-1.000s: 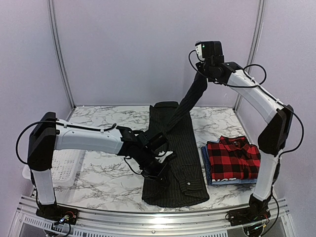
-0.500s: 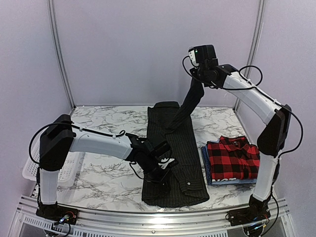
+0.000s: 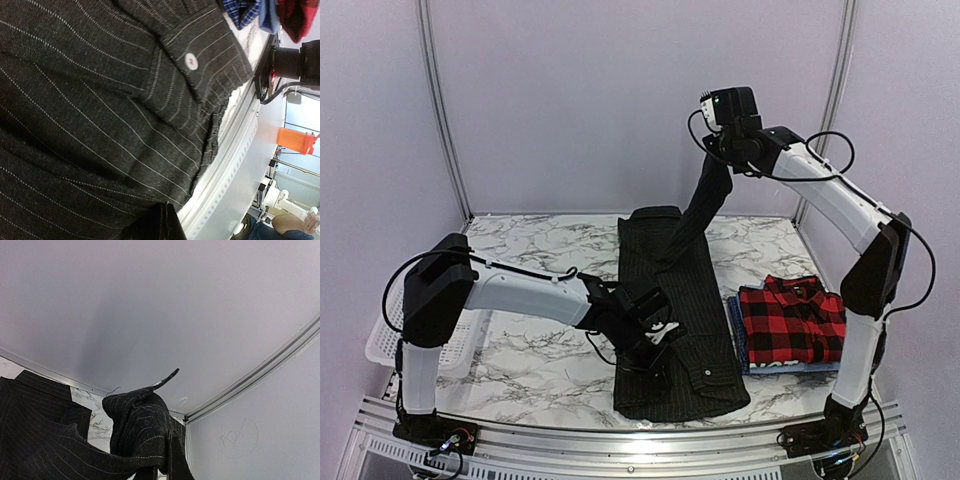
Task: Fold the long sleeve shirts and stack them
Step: Fold the 1/3-folded shirt at the center of the board.
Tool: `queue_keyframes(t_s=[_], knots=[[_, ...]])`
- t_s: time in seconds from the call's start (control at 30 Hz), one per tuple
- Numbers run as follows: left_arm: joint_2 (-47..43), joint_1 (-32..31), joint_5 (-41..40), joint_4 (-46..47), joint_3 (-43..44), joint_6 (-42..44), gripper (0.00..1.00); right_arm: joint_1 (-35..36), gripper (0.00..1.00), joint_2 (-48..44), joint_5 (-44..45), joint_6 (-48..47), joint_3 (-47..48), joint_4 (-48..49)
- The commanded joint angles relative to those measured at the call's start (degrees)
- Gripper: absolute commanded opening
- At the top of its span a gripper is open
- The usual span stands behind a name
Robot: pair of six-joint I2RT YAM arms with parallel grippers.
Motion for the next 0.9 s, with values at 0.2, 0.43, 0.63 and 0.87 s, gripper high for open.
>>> queue_keyframes(t_s=[0.2, 0.43, 0.63, 0.87], knots=[[3.1, -0.4, 0.5, 1.6, 1.8, 1.0, 0.21, 1.8, 0.00, -3.8, -0.6, 3.8, -2.7, -2.0], [-2.9, 1.2, -0.2, 1.6, 2.0, 1.0, 0.54, 2.4, 0.00, -4.3, -2.0, 5.6, -3.4, -4.2], [-9.9, 5.8, -1.2, 1.6, 0.4, 1.5, 0.64, 3.3, 0.00, -7.0, -5.8, 8.7, -6.8, -6.3], [-8.2, 18.2, -6.5, 2.9, 5.0, 0.9, 0.60, 4.8, 0.00, -12.1, -15.3, 13.8, -15.3, -6.2]])
